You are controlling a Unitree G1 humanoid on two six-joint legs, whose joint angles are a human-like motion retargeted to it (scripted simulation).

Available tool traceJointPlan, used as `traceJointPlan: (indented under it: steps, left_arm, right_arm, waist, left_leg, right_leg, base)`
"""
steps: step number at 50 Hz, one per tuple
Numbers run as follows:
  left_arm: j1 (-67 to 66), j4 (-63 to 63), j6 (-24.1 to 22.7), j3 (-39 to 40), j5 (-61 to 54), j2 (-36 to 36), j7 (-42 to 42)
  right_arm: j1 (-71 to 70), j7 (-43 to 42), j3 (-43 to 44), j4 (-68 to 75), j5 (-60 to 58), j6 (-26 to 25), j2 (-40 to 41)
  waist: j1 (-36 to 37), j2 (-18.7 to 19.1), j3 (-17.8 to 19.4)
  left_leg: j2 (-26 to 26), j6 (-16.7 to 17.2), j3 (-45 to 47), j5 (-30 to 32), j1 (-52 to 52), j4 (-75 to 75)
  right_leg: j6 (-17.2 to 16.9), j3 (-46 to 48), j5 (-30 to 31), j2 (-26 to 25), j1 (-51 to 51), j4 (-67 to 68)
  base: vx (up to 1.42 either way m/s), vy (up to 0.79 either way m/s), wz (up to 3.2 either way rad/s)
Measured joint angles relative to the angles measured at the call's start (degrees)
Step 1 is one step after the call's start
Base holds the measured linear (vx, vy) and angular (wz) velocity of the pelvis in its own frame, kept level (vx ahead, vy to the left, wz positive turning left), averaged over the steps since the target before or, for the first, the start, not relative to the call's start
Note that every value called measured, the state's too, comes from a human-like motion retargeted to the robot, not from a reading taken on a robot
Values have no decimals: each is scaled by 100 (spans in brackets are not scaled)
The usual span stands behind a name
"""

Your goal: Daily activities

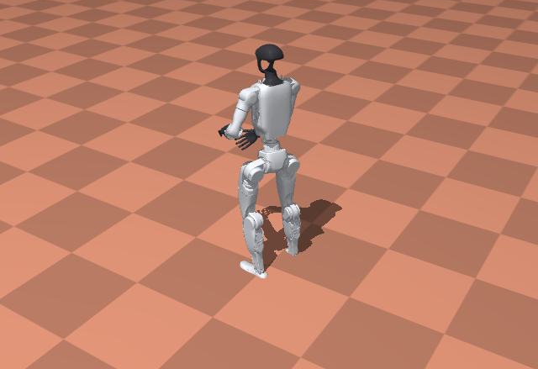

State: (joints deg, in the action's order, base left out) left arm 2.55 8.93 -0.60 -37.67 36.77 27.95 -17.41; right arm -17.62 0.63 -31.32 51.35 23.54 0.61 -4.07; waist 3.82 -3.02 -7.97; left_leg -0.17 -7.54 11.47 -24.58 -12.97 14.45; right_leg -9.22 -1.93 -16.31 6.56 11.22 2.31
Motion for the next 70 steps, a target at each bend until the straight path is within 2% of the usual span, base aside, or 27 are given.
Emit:
traceJointPlan:
  steps: [15,42,57,70]
  left_arm:
    - [182,-138,-43,-113,243,201,134]
    - [678,-31,101,-438,220,197,1294]
    - [641,-4,149,-507,-172,-163,988]
    - [531,-20,17,-583,-670,-531,670]
  right_arm:
    - [-100,83,113,92,189,-40,33]
    - [-417,1227,594,762,1010,-565,113]
    - [-475,675,1599,1091,2545,-241,-108]
    - [-1516,17,2666,801,3714,267,-628]
  waist:
    - [54,-20,92]
    - [130,42,290]
    - [204,312,424]
    - [145,690,606]
  left_leg:
    - [-29,-61,100,44,-37,-68]
    - [-117,-93,183,174,-23,-303]
    - [-239,-114,224,188,-28,-548]
    - [-378,-150,280,221,-53,-708]
  right_leg:
    - [-136,-84,170,21,105,-135]
    - [-299,-259,351,73,282,-194]
    - [-453,-355,386,164,407,-259]
    - [-555,-431,192,260,702,102]
  base:
    - [0,0,0]
    - [0,0,0]
    - [0,0,0]
    - [0,0,0]
